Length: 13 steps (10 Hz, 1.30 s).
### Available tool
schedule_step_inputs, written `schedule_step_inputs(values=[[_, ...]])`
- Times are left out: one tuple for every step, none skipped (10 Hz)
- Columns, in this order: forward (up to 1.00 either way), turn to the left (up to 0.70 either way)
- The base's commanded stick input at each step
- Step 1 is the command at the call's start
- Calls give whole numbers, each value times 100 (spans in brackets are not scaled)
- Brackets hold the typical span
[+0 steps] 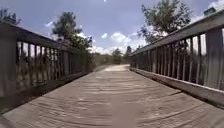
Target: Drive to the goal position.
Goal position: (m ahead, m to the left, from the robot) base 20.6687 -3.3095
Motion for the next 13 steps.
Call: schedule_step_inputs(values=[[50, 1], [50, 1], [50, 1], [50, 1], [50, 1], [50, 1], [50, 1], [50, 1], [50, 1], [50, 1], [50, 1], [50, 1], [50, 1]])
